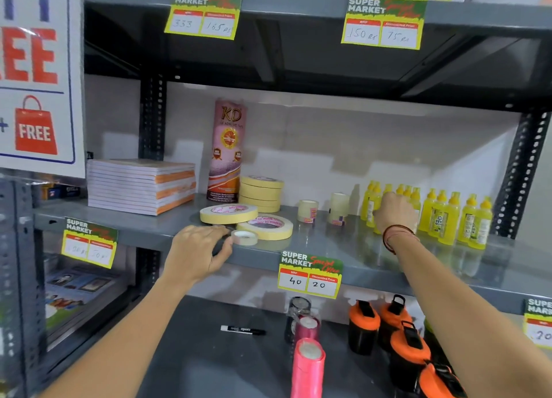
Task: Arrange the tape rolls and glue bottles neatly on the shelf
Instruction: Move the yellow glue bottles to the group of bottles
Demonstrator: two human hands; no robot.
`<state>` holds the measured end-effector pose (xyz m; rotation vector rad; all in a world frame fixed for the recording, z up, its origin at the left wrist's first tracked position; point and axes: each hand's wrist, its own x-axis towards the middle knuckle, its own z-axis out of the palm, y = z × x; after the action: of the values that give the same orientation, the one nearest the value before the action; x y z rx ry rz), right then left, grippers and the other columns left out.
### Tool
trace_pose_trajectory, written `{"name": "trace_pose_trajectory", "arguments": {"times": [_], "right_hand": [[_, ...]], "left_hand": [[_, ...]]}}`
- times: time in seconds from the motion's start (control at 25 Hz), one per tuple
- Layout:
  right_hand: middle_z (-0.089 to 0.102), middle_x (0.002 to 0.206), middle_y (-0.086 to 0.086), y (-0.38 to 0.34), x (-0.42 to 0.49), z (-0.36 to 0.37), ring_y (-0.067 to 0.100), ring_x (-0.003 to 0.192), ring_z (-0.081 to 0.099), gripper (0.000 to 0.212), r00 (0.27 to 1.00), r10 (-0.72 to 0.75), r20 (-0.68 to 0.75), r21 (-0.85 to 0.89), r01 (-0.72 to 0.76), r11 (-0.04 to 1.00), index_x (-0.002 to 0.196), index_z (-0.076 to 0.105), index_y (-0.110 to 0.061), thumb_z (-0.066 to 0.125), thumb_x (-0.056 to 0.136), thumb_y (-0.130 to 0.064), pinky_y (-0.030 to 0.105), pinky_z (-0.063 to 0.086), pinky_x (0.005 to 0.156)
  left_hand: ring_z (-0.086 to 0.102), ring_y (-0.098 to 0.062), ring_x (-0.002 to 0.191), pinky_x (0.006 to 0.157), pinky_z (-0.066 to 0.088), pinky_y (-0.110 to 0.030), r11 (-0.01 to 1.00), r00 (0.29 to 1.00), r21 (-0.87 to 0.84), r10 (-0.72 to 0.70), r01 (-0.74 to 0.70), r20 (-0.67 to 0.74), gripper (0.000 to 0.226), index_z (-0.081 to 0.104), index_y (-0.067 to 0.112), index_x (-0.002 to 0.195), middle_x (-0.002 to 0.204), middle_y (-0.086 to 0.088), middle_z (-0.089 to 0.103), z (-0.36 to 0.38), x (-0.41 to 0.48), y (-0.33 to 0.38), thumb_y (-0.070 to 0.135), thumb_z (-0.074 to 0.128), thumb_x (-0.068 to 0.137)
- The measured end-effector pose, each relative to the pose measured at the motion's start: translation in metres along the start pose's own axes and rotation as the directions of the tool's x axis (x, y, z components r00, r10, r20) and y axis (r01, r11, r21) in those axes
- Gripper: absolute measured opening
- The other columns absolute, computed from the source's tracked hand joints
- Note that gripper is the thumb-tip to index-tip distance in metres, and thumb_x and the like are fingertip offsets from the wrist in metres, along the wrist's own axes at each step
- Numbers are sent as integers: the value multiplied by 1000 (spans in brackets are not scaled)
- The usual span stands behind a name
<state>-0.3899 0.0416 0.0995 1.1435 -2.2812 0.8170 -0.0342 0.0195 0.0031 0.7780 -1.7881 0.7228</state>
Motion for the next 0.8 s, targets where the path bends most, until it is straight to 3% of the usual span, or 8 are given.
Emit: {"name": "trace_pose_trajectory", "arguments": {"times": [0.12,0.24,0.32,0.4,0.52,0.6,0.72,0.8], "right_hand": [[67,107,22,-47,-8,-15,39,100,64,23,982,-140,-129,15,143,990,104,63,0,53,83,-2,38,52,76],[70,105,19,-102,-20,-21,34,102,65,22,945,-328,9,359,303,883,102,67,-4,58,83,-10,34,51,84],[73,103,17,-137,-35,-20,30,100,66,20,821,-560,110,574,408,710,100,70,-3,64,83,-12,27,50,83],[71,109,15,-163,-53,-16,22,97,65,27,653,-740,165,665,481,572,105,69,-2,67,84,-19,21,44,80],[66,121,10,-187,-72,-2,18,104,59,41,413,-859,302,642,578,503,115,65,-5,66,85,-32,24,43,87],[67,120,12,-193,-73,6,23,110,60,37,325,-881,345,628,618,474,113,66,-3,67,84,-25,32,47,97],[69,112,14,-197,-58,2,24,100,61,32,329,-880,343,667,574,475,110,68,-4,68,84,-23,36,49,92],[66,101,9,-196,-39,-7,17,90,56,32,350,-867,356,709,502,494,111,67,-5,66,85,-24,25,47,79]], "left_hand": [[72,-21,61,55,54,-31,1000,1000,-6,8,-8,-18,74,77,4,76,72,-7,77,-1,0,-1,46,20,99],[72,-22,60,56,54,-31,1000,1000,0,0,0,5,51,77,3,76,71,-7,76,-3,0,0,35,38,88],[72,-22,61,56,54,-32,1000,1000,1,-7,7,20,47,76,3,75,71,-8,76,-4,1,1,33,41,84],[72,-22,61,57,55,-32,1000,1000,0,-14,14,19,46,76,2,75,71,-8,76,-4,1,1,32,42,83],[71,-22,60,55,55,-32,1000,1000,-13,-15,15,17,45,76,3,75,69,-7,76,-4,1,0,32,43,83],[70,-23,59,54,54,-31,1000,1000,-18,-9,9,10,44,76,4,75,68,-7,75,-3,1,-1,32,43,84],[71,-22,60,53,54,-30,1000,1000,-2,3,-3,-6,44,76,4,75,71,-6,76,-1,0,-2,32,44,83],[71,-21,59,52,54,-29,1000,1000,5,10,-10,-28,42,76,4,74,71,-6,76,2,-1,-3,31,44,82]]}}
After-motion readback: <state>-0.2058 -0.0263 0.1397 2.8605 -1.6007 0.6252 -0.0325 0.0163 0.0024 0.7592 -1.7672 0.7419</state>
